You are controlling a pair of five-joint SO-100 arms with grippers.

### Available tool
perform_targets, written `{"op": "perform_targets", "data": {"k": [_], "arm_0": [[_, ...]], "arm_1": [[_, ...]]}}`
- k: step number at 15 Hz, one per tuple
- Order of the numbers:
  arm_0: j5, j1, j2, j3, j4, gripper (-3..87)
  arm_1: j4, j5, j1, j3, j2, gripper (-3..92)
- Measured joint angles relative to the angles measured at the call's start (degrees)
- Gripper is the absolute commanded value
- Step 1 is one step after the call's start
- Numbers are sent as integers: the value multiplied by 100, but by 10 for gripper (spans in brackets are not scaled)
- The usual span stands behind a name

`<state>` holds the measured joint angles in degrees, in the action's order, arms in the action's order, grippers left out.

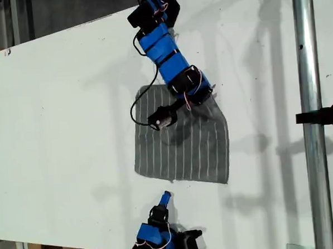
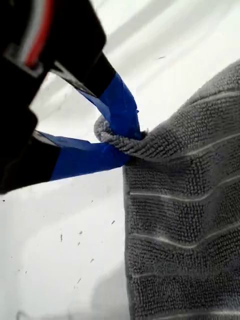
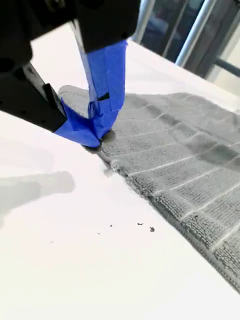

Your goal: Grasp corners of a towel and fold twice.

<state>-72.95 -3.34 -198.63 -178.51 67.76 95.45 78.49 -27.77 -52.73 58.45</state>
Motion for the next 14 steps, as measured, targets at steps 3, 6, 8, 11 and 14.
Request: {"op": "perform_targets", "data": {"k": [3, 6, 8, 11, 14], "arm_0": [[123, 88, 448, 1187, -97, -29], [475, 501, 3568, 4263, 624, -29], [844, 958, 5520, 6275, 1538, -29], [1213, 1819, 8341, 8938, 2716, -29], [1415, 2514, 9738, 10090, 2786, 192]], "arm_1": [[-193, -44, 35, -211, 9, -2], [-404, -149, 79, -211, 9, -2], [-483, -193, 114, -211, 9, -2], [-580, -193, 114, -211, 9, -2], [-633, -193, 114, -211, 9, -2]]}}
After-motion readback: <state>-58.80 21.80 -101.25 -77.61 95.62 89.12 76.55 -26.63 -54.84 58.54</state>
